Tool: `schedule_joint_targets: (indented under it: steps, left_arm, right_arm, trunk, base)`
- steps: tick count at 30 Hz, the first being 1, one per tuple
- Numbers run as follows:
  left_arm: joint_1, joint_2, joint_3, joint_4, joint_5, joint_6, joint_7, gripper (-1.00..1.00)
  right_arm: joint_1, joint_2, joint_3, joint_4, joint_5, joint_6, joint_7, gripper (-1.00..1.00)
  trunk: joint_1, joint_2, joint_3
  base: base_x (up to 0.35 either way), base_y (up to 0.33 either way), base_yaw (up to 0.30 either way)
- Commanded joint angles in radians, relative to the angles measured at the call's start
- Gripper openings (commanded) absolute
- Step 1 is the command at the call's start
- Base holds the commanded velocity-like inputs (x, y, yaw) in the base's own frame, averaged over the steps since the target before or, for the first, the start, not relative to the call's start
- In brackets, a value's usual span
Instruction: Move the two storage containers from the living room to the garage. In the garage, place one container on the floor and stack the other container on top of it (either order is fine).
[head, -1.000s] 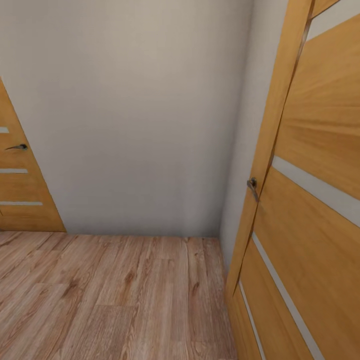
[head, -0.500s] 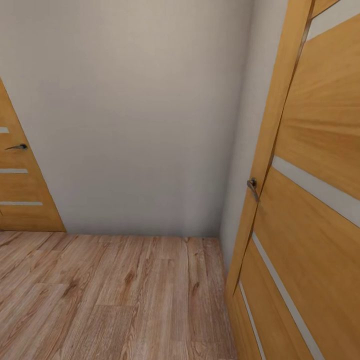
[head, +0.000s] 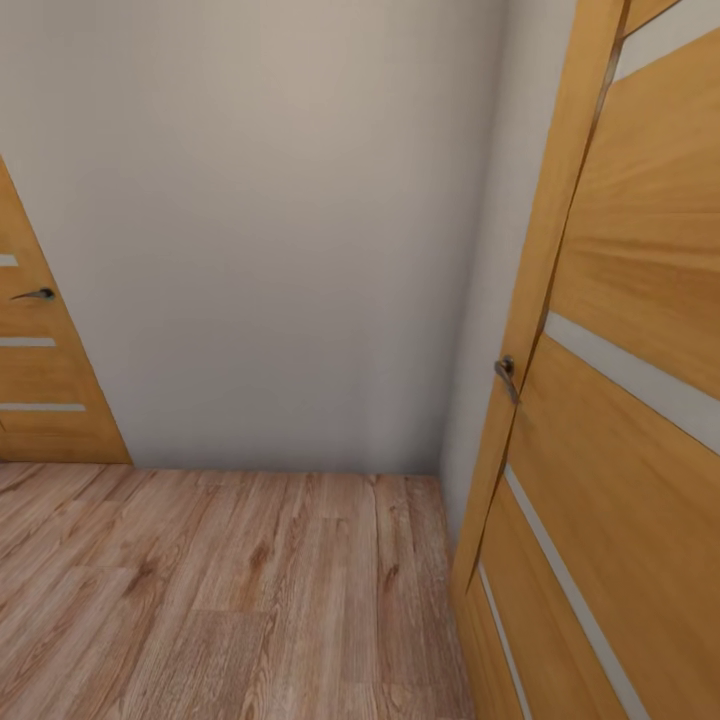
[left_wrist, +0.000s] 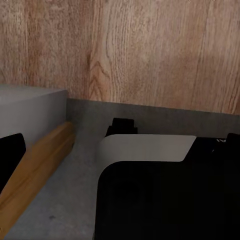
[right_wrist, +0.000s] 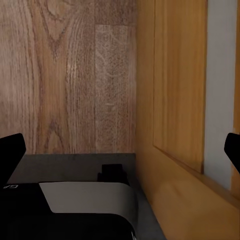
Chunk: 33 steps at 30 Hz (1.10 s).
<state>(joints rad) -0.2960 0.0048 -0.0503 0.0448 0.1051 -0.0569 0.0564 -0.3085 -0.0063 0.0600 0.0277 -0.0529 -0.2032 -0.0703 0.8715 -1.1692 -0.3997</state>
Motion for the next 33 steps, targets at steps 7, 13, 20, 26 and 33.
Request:
schedule_joint_targets:
  steps: [7, 13, 20, 26, 33]
  left_arm:
    - [-0.002, 0.001, -0.005, 0.003, 0.011, -0.006, 0.0, 1.0]
    - [-0.002, 0.0, -0.006, 0.003, 0.011, -0.006, 0.0, 1.0]
    - [-0.002, 0.0, -0.006, 0.003, 0.011, -0.006, 0.0, 1.0]
    - [-0.002, 0.001, -0.006, 0.003, 0.01, -0.006, 0.0, 1.0]
    - [-0.002, 0.0, -0.006, 0.003, 0.008, -0.006, 0.0, 1.0]
  right_arm:
    - [-0.001, 0.0, 0.006, 0.004, -0.005, -0.005, -0.002, 1.0]
    - [-0.001, 0.0, 0.006, 0.004, -0.005, -0.005, -0.002, 1.0]
    - [-0.001, 0.0, 0.006, 0.004, -0.005, -0.005, -0.002, 1.0]
    - [-0.001, 0.0, 0.006, 0.004, -0.005, -0.005, -0.002, 1.0]
    - [-0.001, 0.0, 0.006, 0.004, -0.005, -0.005, -0.002, 1.0]
  trunk:
    - [0.0, -0.001, -0.001]
    - [0.0, -0.001, -0.001]
    - [0.0, -0.001, -0.001]
    - [0.0, -0.001, -0.001]
    - [0.0, -0.001, -0.001]
  base:
    - [0.164, 0.132, 0.0]
    - [0.044, 0.032, 0.0]
    - [0.005, 0.003, 0.0]
    - [0.096, 0.0, 0.0]
    - [0.141, 0.0, 0.0]
